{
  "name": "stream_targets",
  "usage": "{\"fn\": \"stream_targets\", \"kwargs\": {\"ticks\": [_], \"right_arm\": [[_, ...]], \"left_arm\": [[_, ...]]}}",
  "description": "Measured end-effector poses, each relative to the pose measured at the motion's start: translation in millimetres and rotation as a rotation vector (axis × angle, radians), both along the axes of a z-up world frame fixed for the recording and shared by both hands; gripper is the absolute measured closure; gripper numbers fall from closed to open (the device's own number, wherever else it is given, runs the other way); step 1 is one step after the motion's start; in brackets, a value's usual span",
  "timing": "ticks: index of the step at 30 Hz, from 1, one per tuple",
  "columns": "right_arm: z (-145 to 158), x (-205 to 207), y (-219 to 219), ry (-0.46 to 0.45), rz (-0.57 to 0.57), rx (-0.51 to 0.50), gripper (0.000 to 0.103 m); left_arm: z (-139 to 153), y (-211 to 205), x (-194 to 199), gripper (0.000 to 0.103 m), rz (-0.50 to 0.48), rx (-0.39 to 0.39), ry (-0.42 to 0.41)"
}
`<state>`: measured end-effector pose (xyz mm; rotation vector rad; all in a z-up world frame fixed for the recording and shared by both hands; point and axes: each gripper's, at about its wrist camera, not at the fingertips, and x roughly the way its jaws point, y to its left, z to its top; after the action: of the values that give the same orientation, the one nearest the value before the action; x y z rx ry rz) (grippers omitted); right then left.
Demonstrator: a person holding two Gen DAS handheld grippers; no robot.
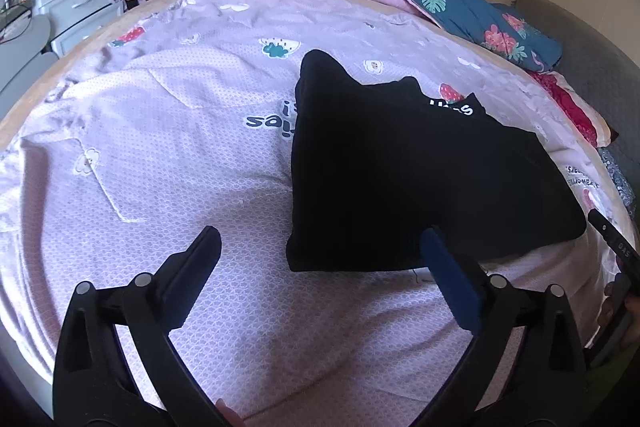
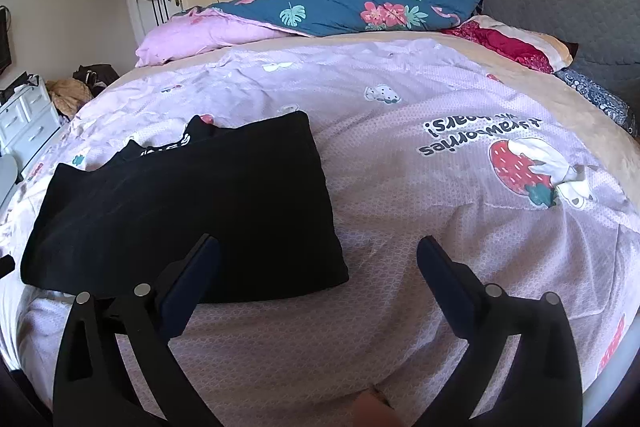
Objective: Fold small clothes
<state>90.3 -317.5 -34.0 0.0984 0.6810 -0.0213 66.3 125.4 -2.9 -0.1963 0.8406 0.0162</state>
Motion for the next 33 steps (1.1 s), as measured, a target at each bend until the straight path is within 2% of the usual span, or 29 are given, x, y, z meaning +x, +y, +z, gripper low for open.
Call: {"fn": "stream_targets", "kwargs": {"ticks": [10, 27, 33], "right_arm": [[7, -9, -1, -0.045, -0.021, 0.004, 0.004], [34, -34, 44, -0.121, 0.05, -0.092, 0.004], [45, -47, 61, -0.137, 0.091, -0.096, 0.004]], "left_arm": [[8, -3, -10, 0.009, 0.0, 0.013, -0.003], [29, -6, -32, 0.009, -0.015, 0.018, -0.052], [36, -14, -38, 0.009, -0.048, 0.02, -0.068]]}}
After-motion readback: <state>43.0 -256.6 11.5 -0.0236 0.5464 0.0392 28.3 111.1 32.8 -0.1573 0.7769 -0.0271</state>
